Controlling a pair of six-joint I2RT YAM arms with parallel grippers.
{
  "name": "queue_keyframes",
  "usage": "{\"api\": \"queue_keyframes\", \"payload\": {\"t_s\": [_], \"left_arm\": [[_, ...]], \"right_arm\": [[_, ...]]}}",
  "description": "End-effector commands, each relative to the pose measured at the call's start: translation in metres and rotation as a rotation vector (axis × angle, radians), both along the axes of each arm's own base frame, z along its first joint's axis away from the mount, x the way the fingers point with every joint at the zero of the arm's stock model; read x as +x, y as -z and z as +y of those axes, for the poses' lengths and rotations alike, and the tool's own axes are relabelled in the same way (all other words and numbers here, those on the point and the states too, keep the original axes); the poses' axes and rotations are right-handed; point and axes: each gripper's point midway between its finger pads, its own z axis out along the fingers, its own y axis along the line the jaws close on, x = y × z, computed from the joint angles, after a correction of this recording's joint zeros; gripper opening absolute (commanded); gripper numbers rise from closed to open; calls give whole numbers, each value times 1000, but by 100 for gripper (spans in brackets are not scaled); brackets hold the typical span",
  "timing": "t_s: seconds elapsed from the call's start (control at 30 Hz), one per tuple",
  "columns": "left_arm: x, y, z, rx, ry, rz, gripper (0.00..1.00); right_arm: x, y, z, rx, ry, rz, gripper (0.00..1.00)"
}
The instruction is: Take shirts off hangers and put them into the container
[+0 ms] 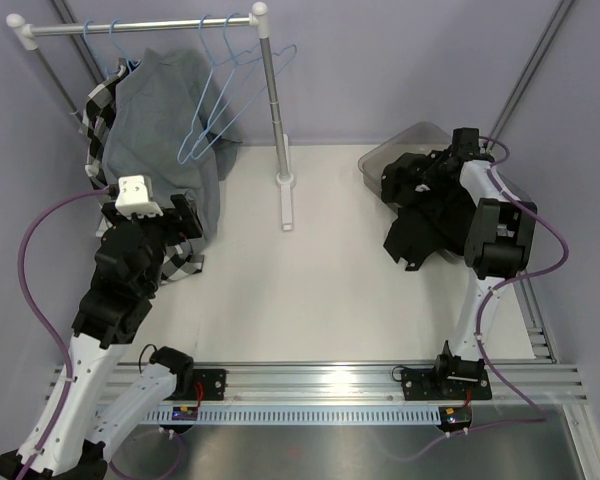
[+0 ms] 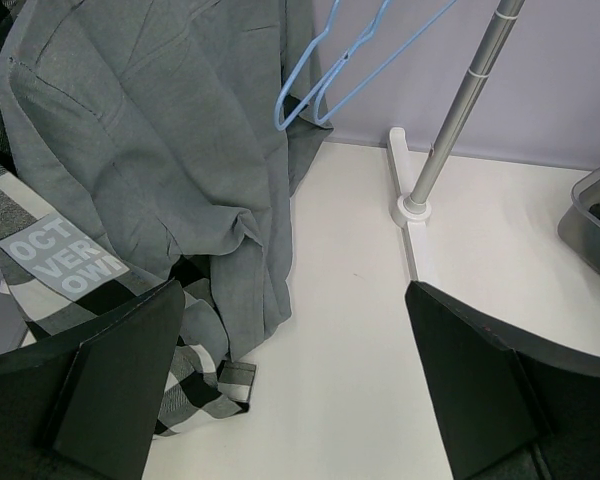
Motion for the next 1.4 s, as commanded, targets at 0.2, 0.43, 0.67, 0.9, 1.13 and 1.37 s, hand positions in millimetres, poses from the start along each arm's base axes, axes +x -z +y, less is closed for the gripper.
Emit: {"api": "queue_keyframes", "payload": {"t_s": [0.2, 0.43, 0.67, 0.9, 1.13, 1.37], "left_arm": [[2, -14, -2, -27, 8, -59, 99], [1, -15, -2, -28, 8, -63, 99], [1, -15, -1, -29, 3, -63, 99], [1, -15, -3, -33, 14, -63, 99], [3, -12, -2, -27, 6, -56, 99], [3, -11, -2, -25, 7, -54, 99]], "right_arm": [[-13, -143, -15, -174, -69, -345, 61], [-68, -231, 4, -343, -91, -534, 76], [-147, -179, 7, -294, 34, -482, 77], [-205, -123, 22, -201, 21, -521, 79], [-211, -60, 28, -138, 37, -441, 80], [-200, -48, 23, -148, 71, -448, 79]]}}
